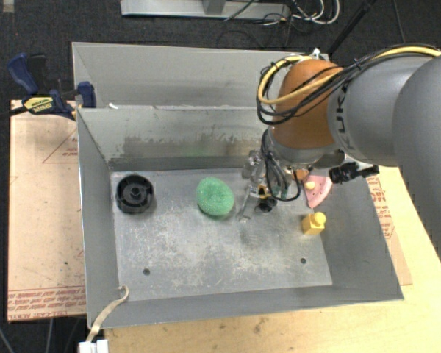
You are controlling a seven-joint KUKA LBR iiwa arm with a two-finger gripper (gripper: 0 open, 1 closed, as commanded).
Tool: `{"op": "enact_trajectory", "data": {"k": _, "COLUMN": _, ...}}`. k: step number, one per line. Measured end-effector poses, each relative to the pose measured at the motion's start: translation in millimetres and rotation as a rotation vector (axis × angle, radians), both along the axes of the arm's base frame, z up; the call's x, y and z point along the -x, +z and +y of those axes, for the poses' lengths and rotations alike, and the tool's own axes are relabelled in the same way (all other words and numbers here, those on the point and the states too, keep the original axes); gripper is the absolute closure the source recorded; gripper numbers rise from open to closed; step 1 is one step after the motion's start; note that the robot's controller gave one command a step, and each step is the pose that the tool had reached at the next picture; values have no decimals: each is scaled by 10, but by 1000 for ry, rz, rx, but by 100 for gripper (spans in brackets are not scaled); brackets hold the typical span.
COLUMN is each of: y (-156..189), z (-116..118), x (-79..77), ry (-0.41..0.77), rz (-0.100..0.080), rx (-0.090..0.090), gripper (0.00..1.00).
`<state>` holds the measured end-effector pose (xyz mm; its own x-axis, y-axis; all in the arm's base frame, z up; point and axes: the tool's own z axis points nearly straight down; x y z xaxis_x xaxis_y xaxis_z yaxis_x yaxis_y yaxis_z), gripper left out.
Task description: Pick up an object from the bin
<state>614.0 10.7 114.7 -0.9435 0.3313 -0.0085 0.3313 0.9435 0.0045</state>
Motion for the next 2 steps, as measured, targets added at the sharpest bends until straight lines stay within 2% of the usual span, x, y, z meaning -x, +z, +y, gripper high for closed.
{"op": "enact_trajectory", "data": {"k": 1, "y": -181, "z": -86, "x": -110, "ry": -51, "rz": 7, "rx": -1, "gripper": 0}}
{"op": "enact_trajectory", "data": {"k": 2, "y": -330, "z": 86, "x": -141, "ry": -150, "rz": 6, "rx": 0, "gripper": 0}}
